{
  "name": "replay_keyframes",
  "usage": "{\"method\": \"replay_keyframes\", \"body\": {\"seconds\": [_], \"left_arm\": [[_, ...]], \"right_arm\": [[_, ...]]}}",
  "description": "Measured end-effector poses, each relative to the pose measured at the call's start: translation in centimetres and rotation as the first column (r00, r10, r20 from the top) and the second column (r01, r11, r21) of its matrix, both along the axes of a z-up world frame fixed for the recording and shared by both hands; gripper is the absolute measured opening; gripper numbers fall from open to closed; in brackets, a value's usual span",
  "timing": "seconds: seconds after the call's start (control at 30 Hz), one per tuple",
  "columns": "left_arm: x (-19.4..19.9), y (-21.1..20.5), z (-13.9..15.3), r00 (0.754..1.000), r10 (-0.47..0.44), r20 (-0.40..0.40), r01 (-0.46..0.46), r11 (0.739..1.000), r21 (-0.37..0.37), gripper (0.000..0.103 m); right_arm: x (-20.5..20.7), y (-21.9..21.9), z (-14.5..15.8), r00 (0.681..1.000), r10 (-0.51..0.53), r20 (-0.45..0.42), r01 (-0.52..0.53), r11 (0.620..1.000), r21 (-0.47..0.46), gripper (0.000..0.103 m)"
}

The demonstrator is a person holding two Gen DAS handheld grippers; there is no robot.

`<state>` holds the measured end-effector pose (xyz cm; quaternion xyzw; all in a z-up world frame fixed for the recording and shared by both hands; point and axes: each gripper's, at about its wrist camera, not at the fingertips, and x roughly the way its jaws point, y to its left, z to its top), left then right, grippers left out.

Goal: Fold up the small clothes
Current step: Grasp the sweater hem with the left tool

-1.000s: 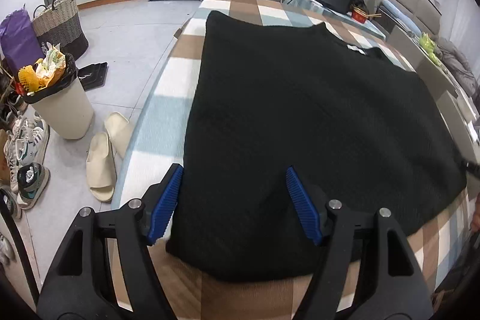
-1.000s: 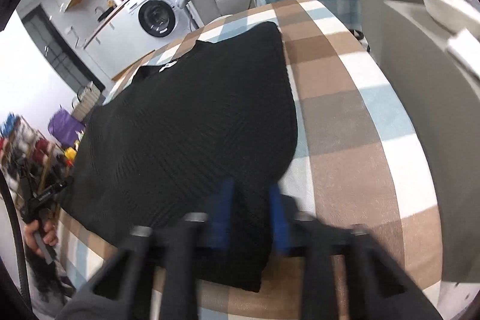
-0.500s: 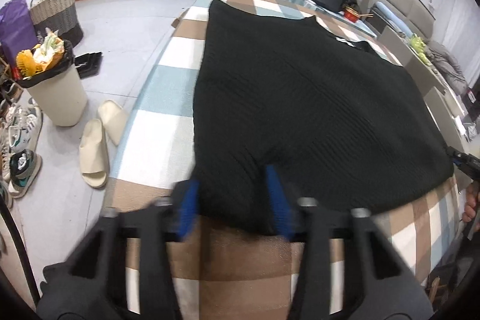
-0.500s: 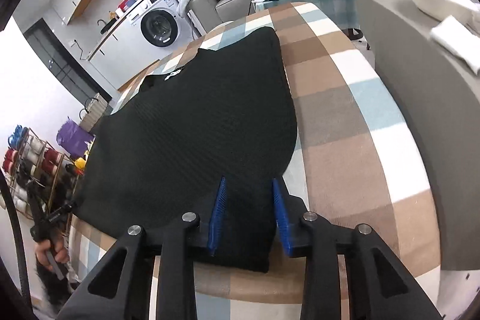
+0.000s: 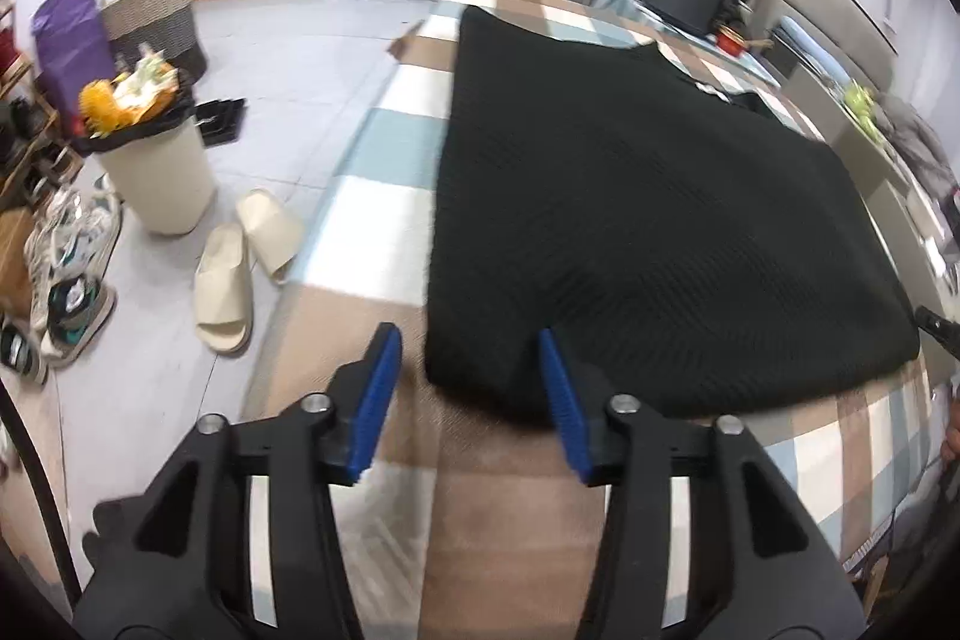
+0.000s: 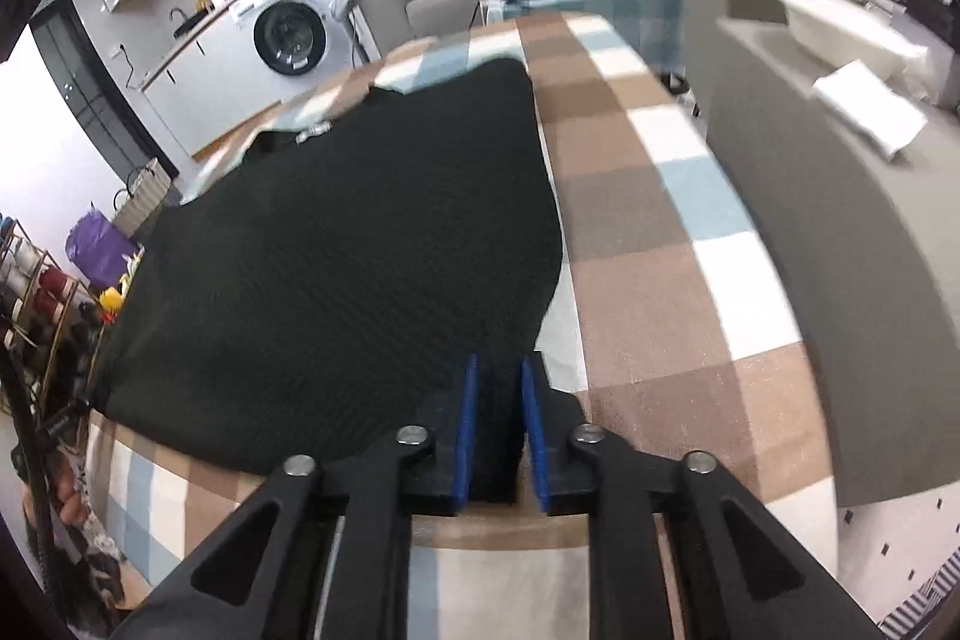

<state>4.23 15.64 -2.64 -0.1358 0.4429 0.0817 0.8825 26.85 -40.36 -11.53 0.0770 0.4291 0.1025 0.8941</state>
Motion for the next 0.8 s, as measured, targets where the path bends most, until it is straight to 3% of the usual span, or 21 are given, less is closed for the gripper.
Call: {"method": "replay_keyframes", "body": {"seconds": [0.1,0.13,0.17,0.27,0.33,0.4,0.57,0.6,0.63,0.7,0.8], "left_arm": [[-1.8,1.0,0.8,0.999,0.038,0.031,-0.034,0.992,-0.119,0.047],[-2.4,1.0,0.9,0.999,0.033,0.037,-0.027,0.987,-0.161,0.047],[-2.8,0.9,0.9,0.999,0.027,0.037,-0.020,0.984,-0.177,0.047],[-3.2,-0.2,0.2,1.000,0.007,0.025,-0.002,0.977,-0.212,0.047],[-2.6,-0.6,-0.6,1.000,0.016,0.005,-0.014,0.971,-0.238,0.047],[-1.9,-0.9,-0.7,0.999,0.033,0.035,-0.025,0.973,-0.228,0.053],[1.3,-1.4,-0.9,0.992,0.105,0.075,-0.087,0.971,-0.221,0.054],[2.0,-1.3,-0.9,0.987,0.139,0.079,-0.119,0.969,-0.217,0.048],[2.9,-1.3,-1.0,0.984,0.160,0.079,-0.140,0.967,-0.214,0.034],[4.3,-1.0,-1.4,0.981,0.179,0.073,-0.158,0.960,-0.229,0.018],[4.7,-0.5,-1.1,0.971,0.206,0.120,-0.171,0.953,-0.249,0.012]], "right_arm": [[-0.9,1.3,1.6,0.998,0.033,0.060,-0.033,0.999,0.006,0.042],[-1.0,1.8,2.0,0.996,0.047,0.078,-0.048,0.999,0.012,0.043],[-1.1,2.4,2.4,0.994,0.060,0.092,-0.061,0.998,0.015,0.043],[-1.0,4.2,2.9,0.988,0.102,0.117,-0.108,0.993,0.044,0.058],[-0.6,5.8,2.7,0.982,0.149,0.116,-0.155,0.987,0.043,0.059],[-0.7,7.3,2.4,0.977,0.179,0.114,-0.184,0.982,0.030,0.059],[0.1,10.1,1.8,0.969,0.215,0.121,-0.220,0.975,0.029,0.059],[0.4,11.0,1.7,0.967,0.224,0.122,-0.227,0.974,0.007,0.059],[0.9,11.8,1.5,0.967,0.228,0.116,-0.228,0.974,-0.018,0.059],[1.5,13.2,1.1,0.960,0.258,0.107,-0.255,0.966,-0.043,0.059],[2.4,14.7,-0.1,0.953,0.291,0.081,-0.287,0.956,-0.056,0.059]]}}
